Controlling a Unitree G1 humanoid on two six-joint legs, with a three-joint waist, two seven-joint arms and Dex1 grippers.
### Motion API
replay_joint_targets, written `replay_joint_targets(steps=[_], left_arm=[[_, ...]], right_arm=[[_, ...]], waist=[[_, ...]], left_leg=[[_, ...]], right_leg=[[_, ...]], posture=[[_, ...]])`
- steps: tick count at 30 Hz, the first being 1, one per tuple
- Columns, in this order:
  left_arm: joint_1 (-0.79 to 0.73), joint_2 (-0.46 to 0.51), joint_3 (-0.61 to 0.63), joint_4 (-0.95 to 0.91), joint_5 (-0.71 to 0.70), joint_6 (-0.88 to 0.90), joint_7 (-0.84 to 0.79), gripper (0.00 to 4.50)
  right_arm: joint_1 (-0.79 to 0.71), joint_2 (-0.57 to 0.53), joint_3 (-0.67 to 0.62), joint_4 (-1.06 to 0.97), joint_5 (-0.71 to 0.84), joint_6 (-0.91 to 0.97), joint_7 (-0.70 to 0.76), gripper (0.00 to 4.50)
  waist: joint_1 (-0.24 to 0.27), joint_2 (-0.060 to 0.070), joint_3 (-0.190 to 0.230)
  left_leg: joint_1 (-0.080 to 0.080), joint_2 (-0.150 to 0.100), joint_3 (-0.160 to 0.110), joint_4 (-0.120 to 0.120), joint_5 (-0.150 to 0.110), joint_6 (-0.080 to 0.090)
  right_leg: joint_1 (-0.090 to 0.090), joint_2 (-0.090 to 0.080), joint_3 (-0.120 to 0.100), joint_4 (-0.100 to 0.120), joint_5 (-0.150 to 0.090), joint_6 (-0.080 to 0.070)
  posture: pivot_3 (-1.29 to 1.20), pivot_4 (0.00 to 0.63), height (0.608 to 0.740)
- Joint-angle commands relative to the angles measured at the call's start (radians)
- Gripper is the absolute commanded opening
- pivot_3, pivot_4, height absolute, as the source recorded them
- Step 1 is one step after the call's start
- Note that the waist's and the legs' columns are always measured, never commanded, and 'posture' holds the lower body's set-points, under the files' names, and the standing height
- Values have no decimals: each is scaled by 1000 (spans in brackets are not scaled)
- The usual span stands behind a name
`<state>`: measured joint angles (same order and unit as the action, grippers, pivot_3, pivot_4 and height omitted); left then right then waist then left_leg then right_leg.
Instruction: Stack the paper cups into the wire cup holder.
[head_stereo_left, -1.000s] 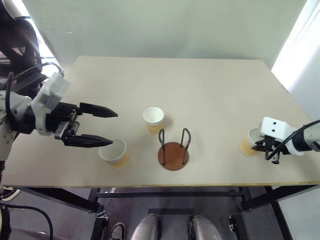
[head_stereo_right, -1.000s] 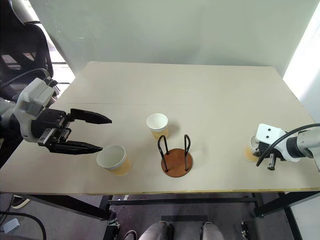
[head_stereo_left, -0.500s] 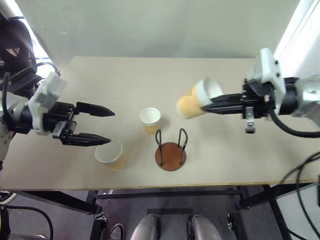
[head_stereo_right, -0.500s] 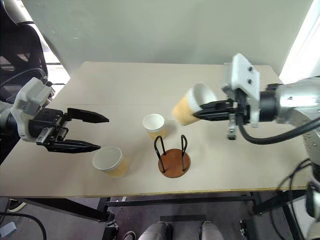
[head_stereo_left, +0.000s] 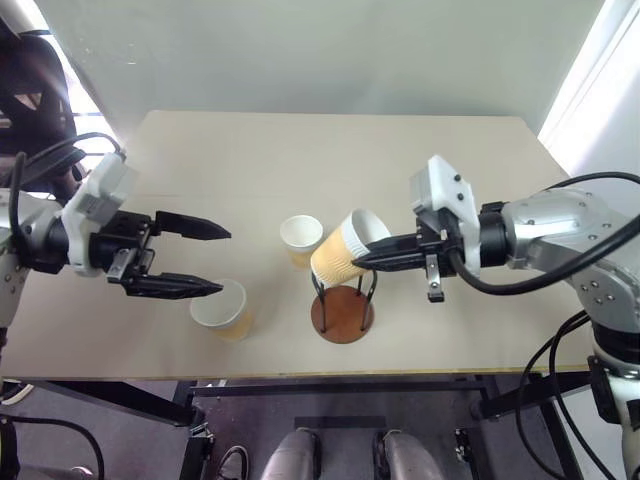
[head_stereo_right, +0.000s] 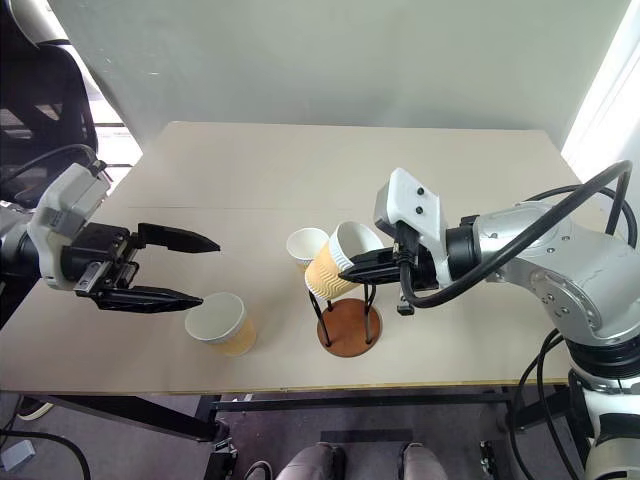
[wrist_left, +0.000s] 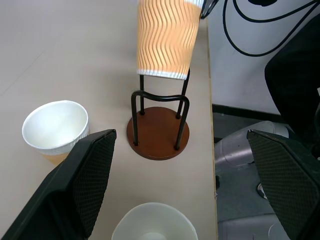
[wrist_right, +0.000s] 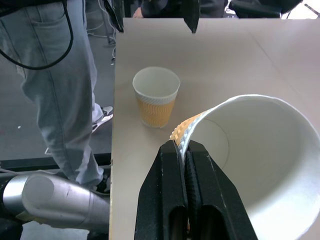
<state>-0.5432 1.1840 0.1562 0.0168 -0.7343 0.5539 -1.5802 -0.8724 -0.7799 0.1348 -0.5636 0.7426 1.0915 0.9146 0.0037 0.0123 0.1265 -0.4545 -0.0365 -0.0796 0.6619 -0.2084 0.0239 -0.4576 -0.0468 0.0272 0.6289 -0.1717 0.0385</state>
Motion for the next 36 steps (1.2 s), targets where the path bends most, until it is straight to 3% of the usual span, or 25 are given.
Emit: replay_joint_targets(steps=[1, 34, 36], left_arm=[[3, 14, 50, -29, -6, 6, -3, 4500], [1, 8, 52, -47, -3, 14, 7, 4500], [1, 8, 51, -46, -2, 14, 7, 4500]], right_arm=[[7, -18, 0, -35, -7, -28, 4, 24], [44, -33, 126, -26, -133, -111, 40, 24], [41, -31, 129, -24, -136, -116, 40, 395]], waist=[[0, 0, 0], [0, 0, 0], [-1, 0, 0]], left_leg=[[0, 0, 0, 0, 0, 0], [0, 0, 0, 0, -1, -4], [0, 0, 0, 0, -1, -4]], right_leg=[[0, 0, 0, 0, 0, 0], [0, 0, 0, 1, 2, -3], [0, 0, 0, 1, 2, -3]], posture=[[0, 150, 740], [0, 150, 740], [0, 150, 740]])
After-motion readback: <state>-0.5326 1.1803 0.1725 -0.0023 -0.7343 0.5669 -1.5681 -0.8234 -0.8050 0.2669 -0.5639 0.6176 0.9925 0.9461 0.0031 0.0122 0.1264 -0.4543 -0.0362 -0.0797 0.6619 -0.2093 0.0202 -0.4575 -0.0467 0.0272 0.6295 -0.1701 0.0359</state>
